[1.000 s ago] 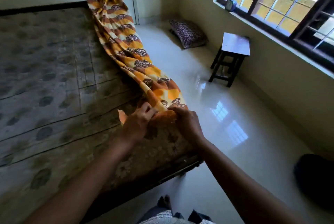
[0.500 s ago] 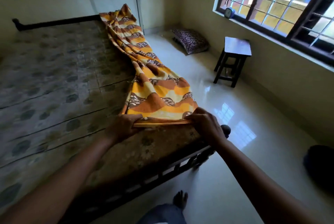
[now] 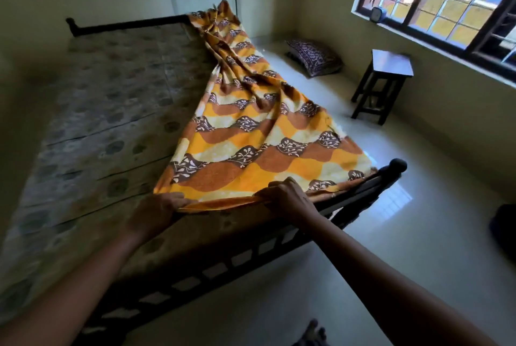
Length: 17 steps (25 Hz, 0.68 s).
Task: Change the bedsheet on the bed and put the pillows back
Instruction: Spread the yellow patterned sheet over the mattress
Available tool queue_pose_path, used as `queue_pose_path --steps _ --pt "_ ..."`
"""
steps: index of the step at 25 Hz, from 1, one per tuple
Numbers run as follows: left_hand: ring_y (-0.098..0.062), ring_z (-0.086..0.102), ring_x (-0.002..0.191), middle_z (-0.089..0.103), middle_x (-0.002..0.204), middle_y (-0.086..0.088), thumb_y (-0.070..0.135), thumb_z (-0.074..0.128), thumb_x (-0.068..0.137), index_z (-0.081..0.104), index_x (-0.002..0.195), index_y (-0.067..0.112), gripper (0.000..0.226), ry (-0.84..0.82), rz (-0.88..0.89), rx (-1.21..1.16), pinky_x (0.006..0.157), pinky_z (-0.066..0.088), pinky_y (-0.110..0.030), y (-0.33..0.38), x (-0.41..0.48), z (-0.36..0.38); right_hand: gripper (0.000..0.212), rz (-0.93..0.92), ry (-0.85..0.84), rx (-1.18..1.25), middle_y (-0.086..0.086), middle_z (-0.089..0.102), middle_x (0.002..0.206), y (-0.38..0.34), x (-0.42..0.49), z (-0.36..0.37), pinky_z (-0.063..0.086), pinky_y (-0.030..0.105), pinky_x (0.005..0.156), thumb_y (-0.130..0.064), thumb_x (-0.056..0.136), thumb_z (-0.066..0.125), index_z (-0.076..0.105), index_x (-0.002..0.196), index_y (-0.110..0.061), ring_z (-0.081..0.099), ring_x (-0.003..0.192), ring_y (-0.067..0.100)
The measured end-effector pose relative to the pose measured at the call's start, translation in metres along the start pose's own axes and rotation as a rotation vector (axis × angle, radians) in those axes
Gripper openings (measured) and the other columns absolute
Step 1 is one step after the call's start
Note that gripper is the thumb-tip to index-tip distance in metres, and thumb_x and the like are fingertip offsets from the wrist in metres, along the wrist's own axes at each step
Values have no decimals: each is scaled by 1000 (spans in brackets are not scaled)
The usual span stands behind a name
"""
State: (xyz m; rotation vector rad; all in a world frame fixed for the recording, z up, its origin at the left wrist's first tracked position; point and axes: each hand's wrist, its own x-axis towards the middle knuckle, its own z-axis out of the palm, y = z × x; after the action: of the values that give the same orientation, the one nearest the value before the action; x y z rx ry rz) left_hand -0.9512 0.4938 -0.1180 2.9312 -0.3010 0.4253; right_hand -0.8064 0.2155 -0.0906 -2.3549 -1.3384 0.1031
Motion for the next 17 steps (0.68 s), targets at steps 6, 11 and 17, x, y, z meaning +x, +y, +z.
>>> queue_pose_path --steps 6,11,17 --pt "-17 62 47 61 60 2 40 40 86 74 91 23 38 30 -31 96 37 37 -15 -62 -145 -35 27 39 -55 98 8 70 97 -139 11 83 47 27 64 -14 83 67 71 110 -17 66 85 27" --pt "-16 59 45 57 56 2 34 37 90 76 88 23 40 -53 -40 76 37 33 -18 -96 -236 -45 29 72 -139 81 2 69 110 -211 10 146 41 21 66 -13 85 65 70 112 -23 66 94 22" --pt "-14 57 43 57 54 2 35 48 94 77 82 23 33 -144 -71 45 38 36 -15 -129 -294 -52 26 57 -240 173 3 69 109 -264 15 204 55 32 74 -8 81 66 71 105 -18 66 96 20"
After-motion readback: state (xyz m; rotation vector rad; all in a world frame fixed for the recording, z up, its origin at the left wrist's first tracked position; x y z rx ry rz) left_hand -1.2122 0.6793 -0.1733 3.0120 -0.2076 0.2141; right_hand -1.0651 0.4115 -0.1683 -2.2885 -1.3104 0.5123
